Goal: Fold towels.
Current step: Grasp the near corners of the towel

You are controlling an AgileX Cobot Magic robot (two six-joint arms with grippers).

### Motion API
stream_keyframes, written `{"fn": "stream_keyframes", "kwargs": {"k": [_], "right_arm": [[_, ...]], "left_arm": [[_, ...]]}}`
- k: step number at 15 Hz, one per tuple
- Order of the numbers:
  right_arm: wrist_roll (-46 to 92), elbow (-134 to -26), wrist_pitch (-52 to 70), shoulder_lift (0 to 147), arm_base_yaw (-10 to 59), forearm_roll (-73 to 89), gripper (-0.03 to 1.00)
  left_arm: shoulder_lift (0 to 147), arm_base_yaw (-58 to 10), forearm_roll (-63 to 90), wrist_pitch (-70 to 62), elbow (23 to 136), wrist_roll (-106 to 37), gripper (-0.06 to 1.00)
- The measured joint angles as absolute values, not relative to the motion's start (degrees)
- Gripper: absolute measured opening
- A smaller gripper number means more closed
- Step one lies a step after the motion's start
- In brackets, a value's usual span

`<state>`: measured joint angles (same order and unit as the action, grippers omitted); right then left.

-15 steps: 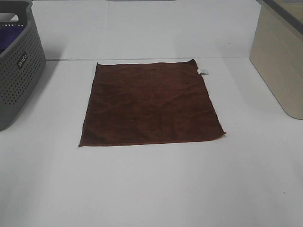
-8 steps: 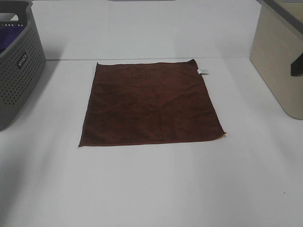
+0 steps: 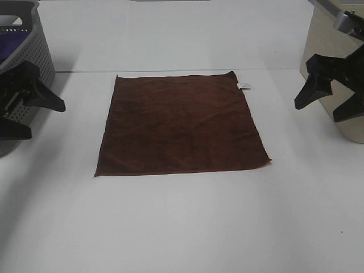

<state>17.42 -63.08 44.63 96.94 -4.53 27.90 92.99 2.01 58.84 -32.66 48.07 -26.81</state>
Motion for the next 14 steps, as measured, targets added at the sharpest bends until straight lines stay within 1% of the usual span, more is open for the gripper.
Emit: {"fn": "stream_keyframes", "kwargs": {"k": [3, 4, 5, 8, 12, 14], "right_arm": [[32.49, -64.17, 53.11, 103.36, -11.86, 44.23, 0.76], [34.55, -64.17, 53.97, 104.39, -12.55, 45.95, 0.76], [37.41, -64.17, 55.52, 107.20, -14.27, 48.07, 0.76], [39.99, -64.23, 55.75, 112.07, -15.47, 48.19, 0.76], [40.34, -64.23, 54.77, 116.48, -15.36, 48.64, 0.76], [40.34, -64.23, 53.06, 116.65, -13.06, 48.53, 0.76]], "left_arm": [[100.73, 2.01, 73.34, -37.87, 49.10, -40.97, 0.75], [102.10, 2.01, 75.46, -38.90, 49.22, -43.14, 0.75], [105.20, 2.01, 80.44, -41.02, 49.33, -48.36, 0.75], [110.64, 2.01, 84.68, -41.60, 49.39, -54.60, 0.75], [116.31, 2.01, 87.43, -43.14, 49.45, -60.10, 0.75], [117.97, 1.89, 89.61, -43.26, 49.45, -62.28, 0.75]]}}
